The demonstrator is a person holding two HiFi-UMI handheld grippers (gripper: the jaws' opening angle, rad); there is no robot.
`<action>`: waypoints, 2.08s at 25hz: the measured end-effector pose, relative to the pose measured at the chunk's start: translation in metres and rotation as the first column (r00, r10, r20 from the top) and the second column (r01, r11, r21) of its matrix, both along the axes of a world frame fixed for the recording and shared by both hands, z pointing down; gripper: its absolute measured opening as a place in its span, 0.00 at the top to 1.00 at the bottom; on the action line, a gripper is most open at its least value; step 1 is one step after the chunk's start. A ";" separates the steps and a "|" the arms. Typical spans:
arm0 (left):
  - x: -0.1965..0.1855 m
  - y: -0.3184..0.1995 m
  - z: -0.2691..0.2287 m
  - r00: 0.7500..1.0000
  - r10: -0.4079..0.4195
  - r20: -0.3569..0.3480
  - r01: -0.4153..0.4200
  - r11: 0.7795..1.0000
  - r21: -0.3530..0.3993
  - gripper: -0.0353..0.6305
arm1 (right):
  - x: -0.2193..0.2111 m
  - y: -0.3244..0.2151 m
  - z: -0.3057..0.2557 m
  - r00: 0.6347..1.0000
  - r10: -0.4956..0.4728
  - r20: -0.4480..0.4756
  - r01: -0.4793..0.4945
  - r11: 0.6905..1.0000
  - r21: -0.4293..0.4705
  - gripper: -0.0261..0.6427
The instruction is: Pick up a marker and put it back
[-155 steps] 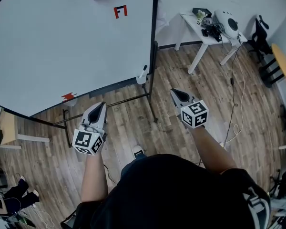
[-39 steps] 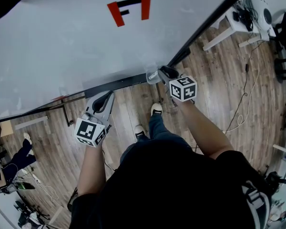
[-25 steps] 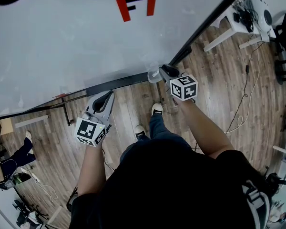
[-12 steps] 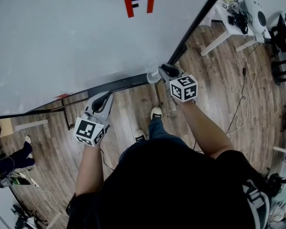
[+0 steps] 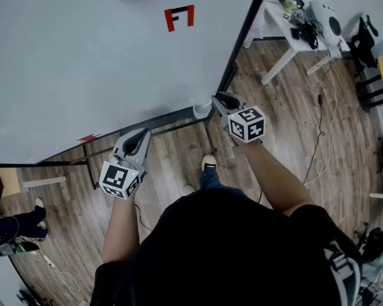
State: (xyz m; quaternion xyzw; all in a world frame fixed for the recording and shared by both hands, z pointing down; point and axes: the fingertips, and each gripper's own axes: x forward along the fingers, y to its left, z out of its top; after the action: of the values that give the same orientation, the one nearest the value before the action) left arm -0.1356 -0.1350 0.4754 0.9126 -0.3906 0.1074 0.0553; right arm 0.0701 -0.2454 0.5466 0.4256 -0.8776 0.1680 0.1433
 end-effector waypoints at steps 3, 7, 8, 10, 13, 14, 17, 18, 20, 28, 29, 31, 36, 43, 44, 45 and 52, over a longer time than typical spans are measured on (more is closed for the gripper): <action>0.000 0.006 -0.005 1.000 0.009 -0.003 -0.008 1.000 0.007 0.93 | 0.005 0.009 -0.013 1.000 0.015 0.006 -0.015 1.000 0.018 0.86; 0.000 0.014 -0.010 1.000 0.021 -0.005 -0.021 1.000 0.016 0.93 | 0.009 0.023 -0.023 1.000 0.026 0.008 -0.026 0.999 0.032 0.86; 0.001 0.016 -0.011 1.000 0.025 -0.005 -0.025 1.000 0.019 0.93 | 0.010 0.027 -0.025 1.000 0.028 0.009 -0.029 0.999 0.035 0.86; 0.001 0.020 -0.013 0.999 0.032 -0.007 -0.032 0.999 0.026 0.93 | 0.013 0.035 -0.028 0.999 0.038 0.013 -0.039 0.998 0.046 0.86; 0.000 0.027 -0.014 0.999 0.041 -0.007 -0.041 0.999 0.032 0.93 | 0.018 0.046 -0.033 0.998 0.057 0.019 -0.058 0.996 0.064 0.86; 0.000 0.029 -0.015 0.999 0.045 -0.006 -0.045 0.998 0.034 0.93 | 0.019 0.050 -0.034 0.998 0.063 0.020 -0.064 0.996 0.068 0.86; -0.001 0.035 -0.018 0.998 0.056 -0.005 -0.056 0.998 0.038 0.93 | 0.022 0.062 -0.038 0.997 0.074 0.023 -0.076 0.994 0.074 0.86; -0.001 0.037 -0.018 0.998 0.060 -0.005 -0.059 0.997 0.040 0.93 | 0.023 0.065 -0.039 0.997 0.077 0.023 -0.079 0.994 0.075 0.86; 0.000 0.041 -0.020 0.998 0.067 -0.004 -0.066 0.997 0.043 0.93 | 0.025 0.073 -0.040 0.996 0.084 0.024 -0.086 0.993 0.077 0.86; 0.003 0.053 -0.028 0.995 0.096 0.002 -0.095 0.993 0.063 0.93 | 0.033 0.099 -0.044 0.994 0.109 0.027 -0.111 0.990 0.083 0.86; 0.003 0.054 -0.028 0.995 0.099 0.004 -0.099 0.993 0.064 0.93 | 0.034 0.102 -0.045 0.993 0.112 0.027 -0.114 0.990 0.083 0.86; 0.004 0.057 -0.028 0.995 0.104 0.008 -0.105 0.993 0.063 0.93 | 0.035 0.108 -0.044 0.993 0.119 0.029 -0.121 0.989 0.081 0.86; 0.007 0.065 -0.025 0.993 0.115 0.011 -0.116 0.992 0.055 0.93 | 0.041 0.122 -0.036 0.991 0.132 0.033 -0.133 0.989 0.064 0.86; 0.012 0.066 -0.025 0.991 0.129 0.019 -0.130 0.990 0.049 0.93 | 0.048 0.127 -0.033 0.989 0.144 0.040 -0.146 0.988 0.054 0.86; 0.013 0.066 -0.025 0.991 0.130 0.019 -0.131 0.990 0.048 0.93 | 0.048 0.127 -0.032 0.989 0.144 0.039 -0.146 0.988 0.054 0.86; 0.014 0.066 -0.025 0.991 0.130 0.019 -0.131 0.990 0.047 0.93 | 0.049 0.126 -0.032 0.989 0.144 0.039 -0.145 0.988 0.053 0.86; 0.016 0.061 -0.018 0.992 0.126 0.017 -0.126 0.991 0.032 0.93 | 0.051 0.117 -0.028 0.991 0.133 0.032 -0.134 0.990 0.045 0.86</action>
State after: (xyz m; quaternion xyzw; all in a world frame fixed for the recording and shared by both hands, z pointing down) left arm -0.1194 -0.0742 0.4577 0.9354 -0.3344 0.1111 0.0303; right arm 0.1209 -0.1281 0.5188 0.4840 -0.8529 0.1627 0.1090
